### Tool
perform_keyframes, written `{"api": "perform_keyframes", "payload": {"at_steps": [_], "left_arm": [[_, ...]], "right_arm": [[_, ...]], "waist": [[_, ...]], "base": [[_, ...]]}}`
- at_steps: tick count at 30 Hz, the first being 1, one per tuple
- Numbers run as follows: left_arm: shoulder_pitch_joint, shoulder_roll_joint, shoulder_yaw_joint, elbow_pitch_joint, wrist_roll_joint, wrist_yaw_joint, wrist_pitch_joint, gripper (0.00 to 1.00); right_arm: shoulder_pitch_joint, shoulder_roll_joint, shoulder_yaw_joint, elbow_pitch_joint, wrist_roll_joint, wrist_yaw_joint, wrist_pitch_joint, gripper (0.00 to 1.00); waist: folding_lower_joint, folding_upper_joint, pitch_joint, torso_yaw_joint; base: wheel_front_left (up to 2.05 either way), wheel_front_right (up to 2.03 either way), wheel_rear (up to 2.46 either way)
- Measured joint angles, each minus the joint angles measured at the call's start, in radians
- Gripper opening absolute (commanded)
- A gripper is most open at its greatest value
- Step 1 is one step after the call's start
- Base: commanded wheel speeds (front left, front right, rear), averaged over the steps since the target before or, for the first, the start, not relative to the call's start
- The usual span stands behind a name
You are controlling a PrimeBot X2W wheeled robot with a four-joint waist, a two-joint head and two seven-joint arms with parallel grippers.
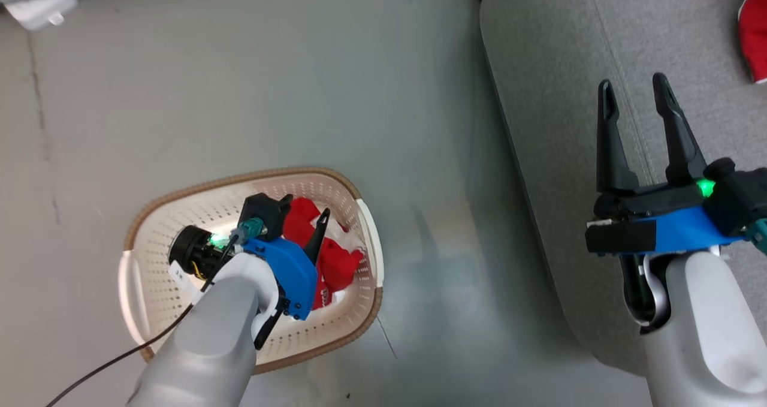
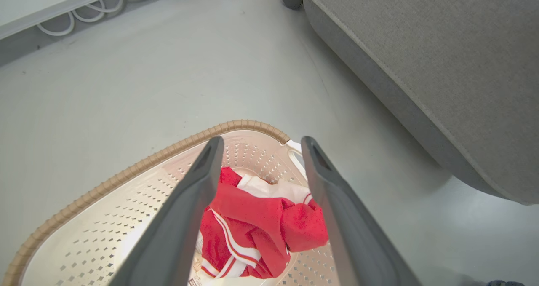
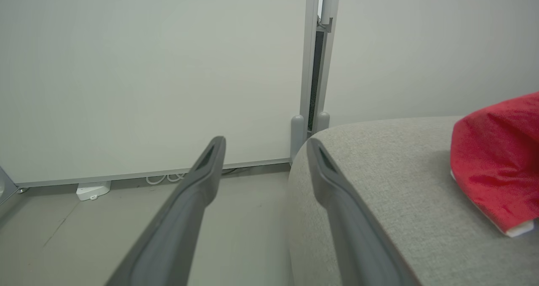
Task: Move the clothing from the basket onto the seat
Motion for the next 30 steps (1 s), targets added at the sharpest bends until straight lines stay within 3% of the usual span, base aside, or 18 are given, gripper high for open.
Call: {"api": "perform_keyframes", "payload": {"at_steps": [10, 30], "left_arm": [[-0.079, 0.0, -0.069, 0.122, -0.045, 0.014, 0.11, 1.0], [-0.157, 0.0, -0.063, 0.211, -0.133, 0.09, 0.223, 1.0]], "right_arm": [[-0.065, 0.02, 0.007, -0.011, 0.007, 0.0, 0.0, 1.0], [-0.135, 0.041, 0.012, -0.026, 0.011, 0.0, 0.0, 1.0]], "waist": [[0.0, 0.0, 0.128, -0.048], [-0.0001, 0.0, 0.297, -0.09]], "base": [[0.0, 0.0, 0.0], [0.0, 0.0, 0.0]]}}
